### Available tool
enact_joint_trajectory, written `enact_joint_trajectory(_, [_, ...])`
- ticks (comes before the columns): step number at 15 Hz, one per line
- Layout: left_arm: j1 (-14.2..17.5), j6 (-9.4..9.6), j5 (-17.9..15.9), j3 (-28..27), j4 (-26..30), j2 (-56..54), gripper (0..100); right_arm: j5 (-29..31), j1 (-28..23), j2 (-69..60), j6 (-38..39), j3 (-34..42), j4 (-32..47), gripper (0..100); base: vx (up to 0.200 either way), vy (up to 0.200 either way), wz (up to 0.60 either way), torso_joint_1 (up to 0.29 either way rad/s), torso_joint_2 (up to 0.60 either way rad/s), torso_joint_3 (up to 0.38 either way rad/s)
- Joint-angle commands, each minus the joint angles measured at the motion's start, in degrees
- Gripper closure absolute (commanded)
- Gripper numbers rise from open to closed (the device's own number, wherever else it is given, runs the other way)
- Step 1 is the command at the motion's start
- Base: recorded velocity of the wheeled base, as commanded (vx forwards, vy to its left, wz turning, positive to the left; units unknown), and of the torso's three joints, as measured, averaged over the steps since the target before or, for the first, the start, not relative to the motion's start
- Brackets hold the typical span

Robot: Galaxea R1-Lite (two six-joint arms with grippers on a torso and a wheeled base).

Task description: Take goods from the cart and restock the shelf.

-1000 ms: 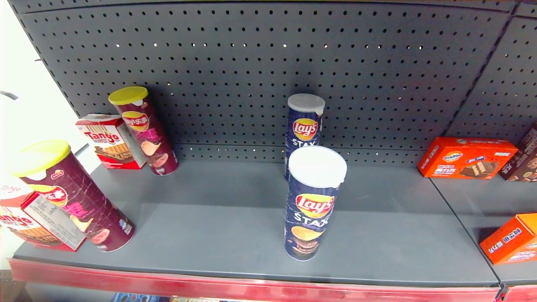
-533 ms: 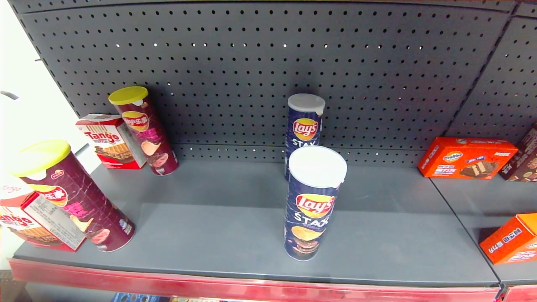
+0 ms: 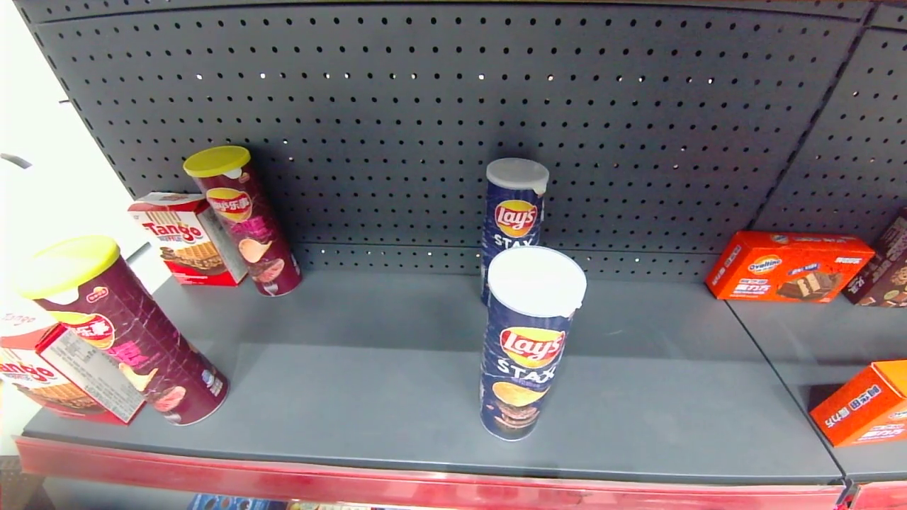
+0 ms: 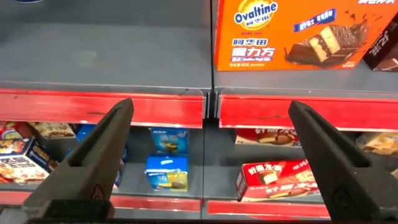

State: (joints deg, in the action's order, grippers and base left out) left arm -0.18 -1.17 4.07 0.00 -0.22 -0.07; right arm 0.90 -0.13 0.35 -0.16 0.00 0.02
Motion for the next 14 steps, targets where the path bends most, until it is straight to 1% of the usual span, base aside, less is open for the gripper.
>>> enact_joint_trajectory(1, [0.0,0.03,0.0,0.0,0.0,0.1,0,0.0,0.0,-0.3,0.0,0.0,0.0,0,0.0,0.0,0.0,0.0,0.0,0.0])
enact_joint_trajectory(5, [0.0,-0.15,0.2,0.0,0.0,0.1,0,-0.8,0.0,-0.3,0.0,0.0,0.0,0,0.0,0.0,0.0,0.0,0.0,0.0])
enact_joint_trajectory(6, [0.0,-0.15,0.1,0.0,0.0,0.1,0,-0.9,0.0,-0.2,-0.1,0.0,0.0,0,0.0,0.0,-0.6,0.002,0.0,0.002])
enact_joint_trajectory(14, [0.0,-0.06,0.1,0.0,0.0,0.1,0,-0.9,0.0,-0.2,0.0,0.0,-0.1,0,0.0,0.0,0.0,0.0,0.0,0.0])
